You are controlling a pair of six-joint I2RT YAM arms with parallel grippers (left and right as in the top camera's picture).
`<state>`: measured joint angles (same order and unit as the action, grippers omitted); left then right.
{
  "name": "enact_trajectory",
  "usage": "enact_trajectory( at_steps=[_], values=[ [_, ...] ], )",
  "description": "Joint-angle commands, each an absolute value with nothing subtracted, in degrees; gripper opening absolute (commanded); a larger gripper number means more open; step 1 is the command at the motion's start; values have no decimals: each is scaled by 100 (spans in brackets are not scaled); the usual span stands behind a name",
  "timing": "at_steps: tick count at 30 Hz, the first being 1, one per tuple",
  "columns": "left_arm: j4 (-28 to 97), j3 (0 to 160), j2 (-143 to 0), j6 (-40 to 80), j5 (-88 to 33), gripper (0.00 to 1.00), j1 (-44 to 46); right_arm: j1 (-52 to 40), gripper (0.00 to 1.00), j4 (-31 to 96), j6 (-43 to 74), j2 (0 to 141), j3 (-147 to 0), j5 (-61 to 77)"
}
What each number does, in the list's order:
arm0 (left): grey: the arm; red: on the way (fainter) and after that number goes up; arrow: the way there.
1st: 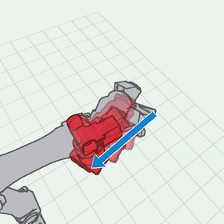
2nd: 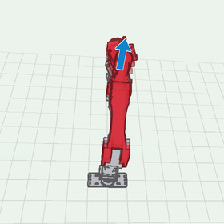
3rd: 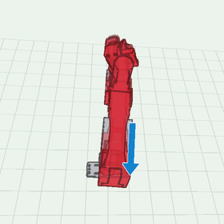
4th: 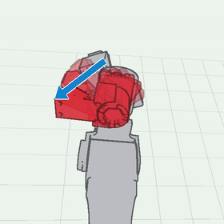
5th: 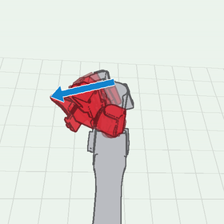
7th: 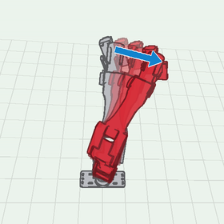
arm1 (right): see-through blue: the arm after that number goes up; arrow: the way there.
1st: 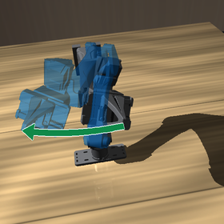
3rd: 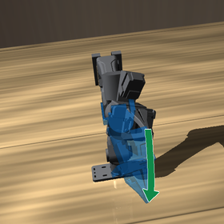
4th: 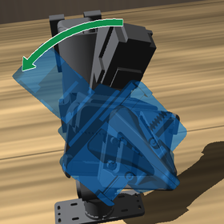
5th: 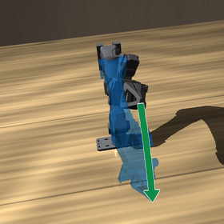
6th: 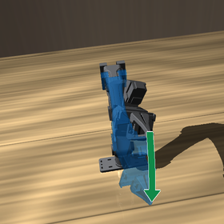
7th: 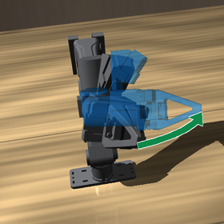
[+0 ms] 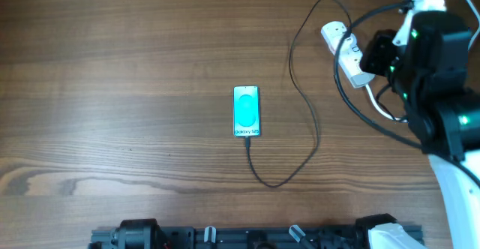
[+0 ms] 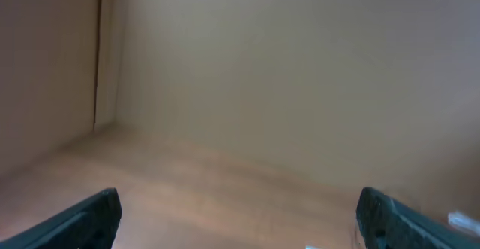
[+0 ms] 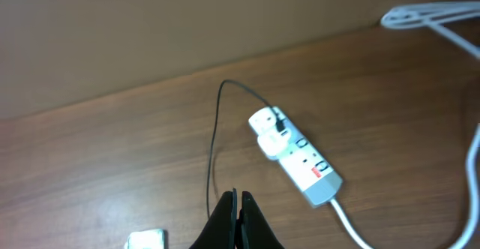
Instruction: Plug charger to phone and switch on socket
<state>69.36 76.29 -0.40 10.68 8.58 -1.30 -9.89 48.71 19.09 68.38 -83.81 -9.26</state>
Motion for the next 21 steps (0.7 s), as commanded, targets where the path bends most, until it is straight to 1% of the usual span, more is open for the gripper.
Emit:
enact_trajectory(
  at_steps=[1,4,6,11,14,21],
  values=[
    [6403,7279,-27,1094,1334,100,-167,-996,4,4869,1787,6497,-8383,-1203],
    [5898,6652,-27,1092,1358,100,-167,-996,4,4866,1800,6370,-8383,-1203],
    [5310,6045,-27,1098,1328,100,-167,-996,4,4869,1798,6318,-8383,-1203],
    [3341,4287,-34,1096,1271,100,-167,-996,4,4956,1796,6239,-8383,-1205],
    [2460,3400,-34,1096,1192,100,-167,-996,5,5013,1793,6239,-8383,-1205],
    [1570,2097,-34,1096,943,100,-167,-996,4,5133,1804,6237,-8383,-1199]
  ],
)
